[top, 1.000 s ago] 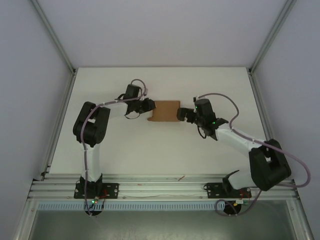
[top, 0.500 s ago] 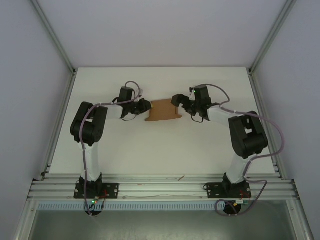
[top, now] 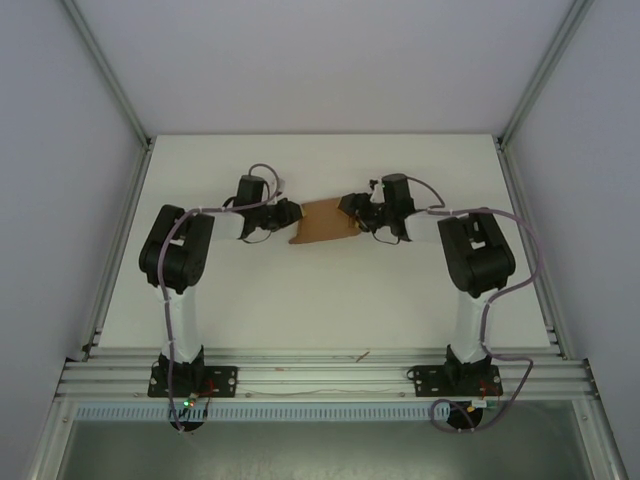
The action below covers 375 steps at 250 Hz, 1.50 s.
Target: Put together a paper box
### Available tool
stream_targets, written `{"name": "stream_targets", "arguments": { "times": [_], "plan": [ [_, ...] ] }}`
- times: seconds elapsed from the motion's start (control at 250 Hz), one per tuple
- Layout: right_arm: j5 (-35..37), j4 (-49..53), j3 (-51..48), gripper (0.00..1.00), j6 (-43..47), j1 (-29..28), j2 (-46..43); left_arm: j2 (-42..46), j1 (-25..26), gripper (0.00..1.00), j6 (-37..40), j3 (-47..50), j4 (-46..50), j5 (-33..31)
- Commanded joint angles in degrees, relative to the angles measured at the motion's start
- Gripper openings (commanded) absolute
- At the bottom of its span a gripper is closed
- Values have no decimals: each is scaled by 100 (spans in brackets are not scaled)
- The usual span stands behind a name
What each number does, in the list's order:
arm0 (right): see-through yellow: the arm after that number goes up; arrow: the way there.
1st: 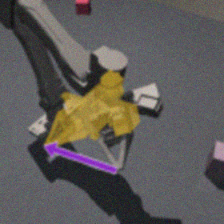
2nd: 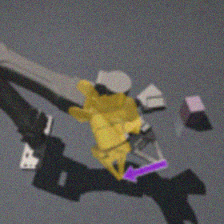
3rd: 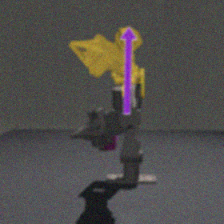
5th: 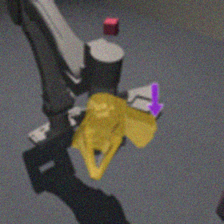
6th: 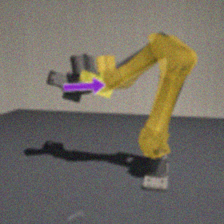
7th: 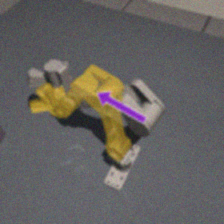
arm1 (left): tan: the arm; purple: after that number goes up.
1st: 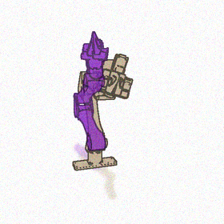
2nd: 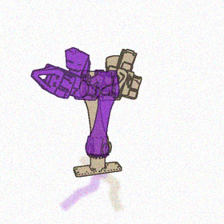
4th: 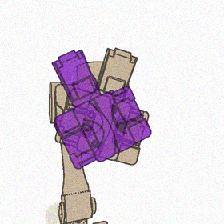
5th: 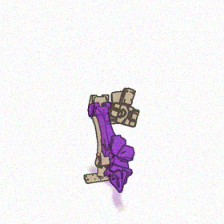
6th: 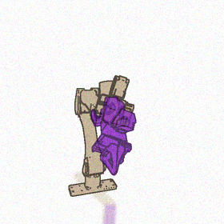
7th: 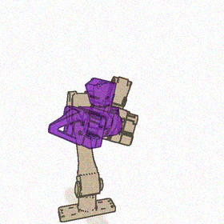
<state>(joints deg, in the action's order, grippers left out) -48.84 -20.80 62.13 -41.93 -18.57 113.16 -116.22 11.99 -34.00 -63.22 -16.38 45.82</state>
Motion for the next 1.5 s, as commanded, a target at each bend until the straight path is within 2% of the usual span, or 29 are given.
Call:
{"name": "stream_targets", "arguments": {
  "times": [0.0,0.08,0.168,0.244,0.32,0.332,0.504,0.644,0.763,0.851,0.959,1.111,1.243,1.495],
  "plan": [
    [-301,-546,31,39,-266,-16,-278,139,9,19,196,110,144,-13],
    [-283,-513,-55,37,-250,-15,-453,302,14,23,207,62,106,27],
    [-253,-352,-127,37,-213,-15,-646,628,9,33,467,54,106,-5],
    [-174,14,-123,37,-122,-9,-814,1113,22,57,808,190,15,-82],
    [-88,528,-85,37,-9,-2,-1007,1654,31,98,1411,347,108,-272],
    [-62,603,-82,37,-6,-2,-1032,1747,39,99,1518,376,146,-319],
    [76,1843,118,36,-88,73,-1479,3040,419,100,3673,710,1022,-649],
    [-204,3141,663,39,-536,186,-1543,3846,1368,100,5913,754,2308,-1470],
    [-445,3977,1058,41,-1004,213,-1494,4042,2025,100,7050,822,2940,-2102],
    [-791,4192,1229,40,-1334,235,-1390,4080,2220,100,7193,871,2968,-2710],
    [-1260,4155,1272,40,-1818,237,-1290,4077,2251,100,7251,845,2967,-2879],
    [-1548,4824,1498,39,-1756,240,-1190,4075,2264,100,7274,903,2593,-3553],
    [-1484,5349,1692,38,-1546,248,-1207,3861,2272,100,7390,712,2863,-3683],
    [-1734,5136,1626,39,-2022,240,-1240,3565,2291,97,7460,463,2854,-3904]
  ]
}}
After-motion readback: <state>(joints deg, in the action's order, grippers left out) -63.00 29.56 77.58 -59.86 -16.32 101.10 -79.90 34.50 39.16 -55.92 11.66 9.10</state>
